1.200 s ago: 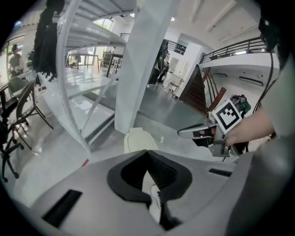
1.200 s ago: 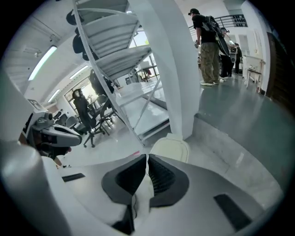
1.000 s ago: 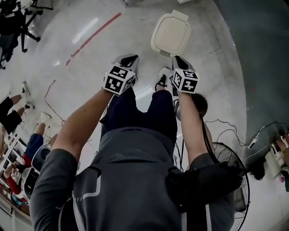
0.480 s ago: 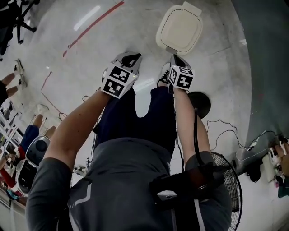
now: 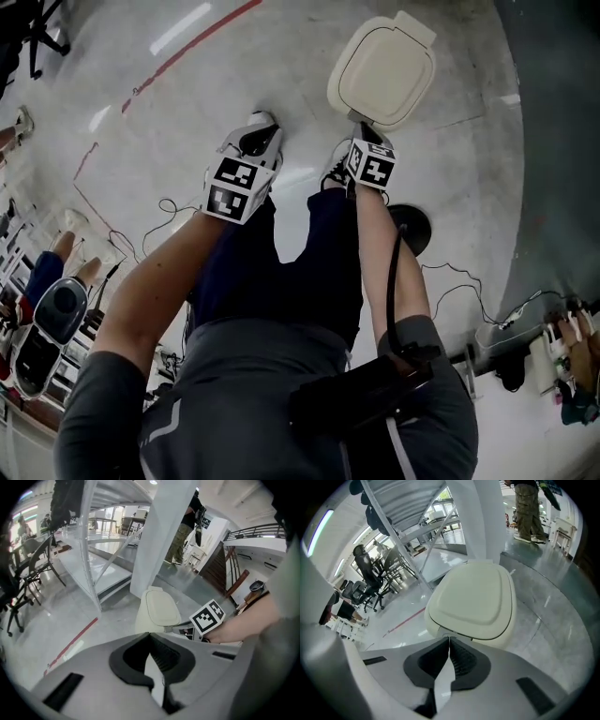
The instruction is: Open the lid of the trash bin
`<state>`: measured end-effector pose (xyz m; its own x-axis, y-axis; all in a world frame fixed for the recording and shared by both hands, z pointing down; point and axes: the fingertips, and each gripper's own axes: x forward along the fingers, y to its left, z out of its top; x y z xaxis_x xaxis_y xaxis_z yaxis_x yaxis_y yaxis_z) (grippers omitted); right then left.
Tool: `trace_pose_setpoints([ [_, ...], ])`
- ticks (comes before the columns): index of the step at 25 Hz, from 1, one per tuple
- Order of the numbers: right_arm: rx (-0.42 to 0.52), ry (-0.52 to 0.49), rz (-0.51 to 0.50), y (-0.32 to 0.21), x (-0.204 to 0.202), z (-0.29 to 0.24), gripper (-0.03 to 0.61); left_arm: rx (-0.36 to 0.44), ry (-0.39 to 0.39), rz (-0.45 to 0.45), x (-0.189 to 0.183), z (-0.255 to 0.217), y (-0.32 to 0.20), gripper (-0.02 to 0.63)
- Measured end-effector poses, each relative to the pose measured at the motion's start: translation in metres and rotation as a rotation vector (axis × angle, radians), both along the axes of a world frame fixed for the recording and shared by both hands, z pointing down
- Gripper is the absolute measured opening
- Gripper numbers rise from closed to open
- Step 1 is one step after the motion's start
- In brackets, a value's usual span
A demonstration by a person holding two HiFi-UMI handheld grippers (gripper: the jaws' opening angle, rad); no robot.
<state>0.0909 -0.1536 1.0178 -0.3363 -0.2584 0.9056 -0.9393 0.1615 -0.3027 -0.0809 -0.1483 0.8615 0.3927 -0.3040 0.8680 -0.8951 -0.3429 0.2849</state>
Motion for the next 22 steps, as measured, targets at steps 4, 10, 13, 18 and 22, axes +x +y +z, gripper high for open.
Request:
trace_pose_setpoints([
  [4, 0.005, 0.004, -0.010, -0.011, 0.003, 0.009, 0.028, -0.007, 0.017, -0.052, 0.007, 0.006, -0.001, 0.008],
  [10, -0.006, 0.004, 0.003, -0.008, 0.000, 0.011, 0.026, 0.011, 0.027, 0.001, 0.016, 0.014, -0.003, 0.008],
  [13, -0.001, 0.021, -0.008, -0.007, 0.001, 0.011, 0.026, 0.009, 0.012, 0.011, 0.015, 0.018, -0.006, 0.008],
  [18, 0.016, 0.035, 0.019, -0.008, 0.002, 0.011, 0.026, 0.013, -0.001, 0.012, 0.011, 0.023, -0.010, 0.009],
  [22, 0.007, 0.025, 0.015, -0.008, 0.006, 0.012, 0.026, 0.020, -0.004, 0.009, 0.014, 0.020, -0.012, 0.008],
])
